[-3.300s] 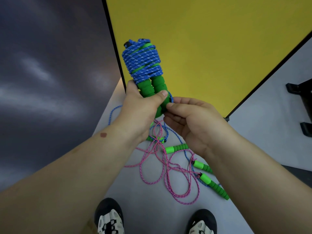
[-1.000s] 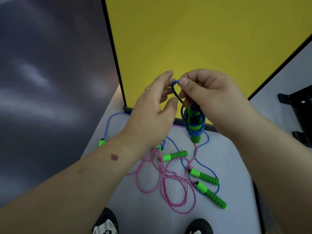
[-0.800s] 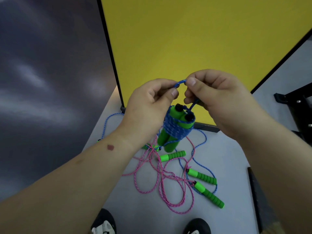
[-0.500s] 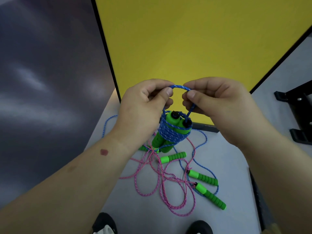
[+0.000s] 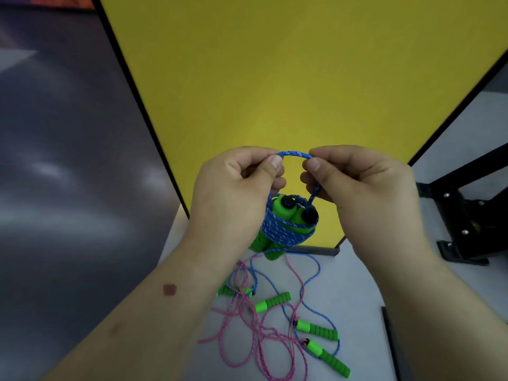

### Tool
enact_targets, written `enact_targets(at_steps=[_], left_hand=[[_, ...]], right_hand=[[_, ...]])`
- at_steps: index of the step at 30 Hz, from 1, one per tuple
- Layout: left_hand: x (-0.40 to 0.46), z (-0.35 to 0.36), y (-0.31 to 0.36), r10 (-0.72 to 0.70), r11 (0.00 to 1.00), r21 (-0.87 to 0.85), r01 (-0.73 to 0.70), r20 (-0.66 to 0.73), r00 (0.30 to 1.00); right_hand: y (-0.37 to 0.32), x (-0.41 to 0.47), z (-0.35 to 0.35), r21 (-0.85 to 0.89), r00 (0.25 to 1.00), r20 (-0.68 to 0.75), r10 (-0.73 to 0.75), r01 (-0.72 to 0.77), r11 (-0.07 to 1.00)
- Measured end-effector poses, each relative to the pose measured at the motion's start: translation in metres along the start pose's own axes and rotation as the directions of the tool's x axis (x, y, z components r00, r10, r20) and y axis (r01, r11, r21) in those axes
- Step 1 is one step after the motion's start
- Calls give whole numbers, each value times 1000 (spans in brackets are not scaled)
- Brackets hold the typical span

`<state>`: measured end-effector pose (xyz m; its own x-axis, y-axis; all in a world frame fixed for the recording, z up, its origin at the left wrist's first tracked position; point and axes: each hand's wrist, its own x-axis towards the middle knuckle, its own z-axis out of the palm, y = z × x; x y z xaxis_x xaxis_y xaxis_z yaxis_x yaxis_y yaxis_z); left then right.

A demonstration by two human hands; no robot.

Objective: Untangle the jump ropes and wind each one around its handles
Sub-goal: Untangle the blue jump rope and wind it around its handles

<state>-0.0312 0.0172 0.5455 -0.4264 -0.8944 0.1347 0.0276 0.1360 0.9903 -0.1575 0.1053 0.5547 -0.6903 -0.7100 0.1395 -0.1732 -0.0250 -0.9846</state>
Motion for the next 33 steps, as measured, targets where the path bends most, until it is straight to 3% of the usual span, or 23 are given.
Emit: enact_targets(at_steps=[10,16,26,33], left_hand=[[69,33,259,29,999,-22,-28,21,999],[109,58,360,-2,999,-40,3,38,999],[173,103,426,20,999,-35,-20,0,1000],[202,131,412,74,985,160,-64,-56,996]], right_hand=[[-256,74,-58,-96,997,-40,-73,69,993],[-356,120,-86,-128,993,-77,-94,84,988],[-411,197,-107,-182,977,-142,-158,131,975],[-404,232,-110,-254,975,-190,-112,61,965]])
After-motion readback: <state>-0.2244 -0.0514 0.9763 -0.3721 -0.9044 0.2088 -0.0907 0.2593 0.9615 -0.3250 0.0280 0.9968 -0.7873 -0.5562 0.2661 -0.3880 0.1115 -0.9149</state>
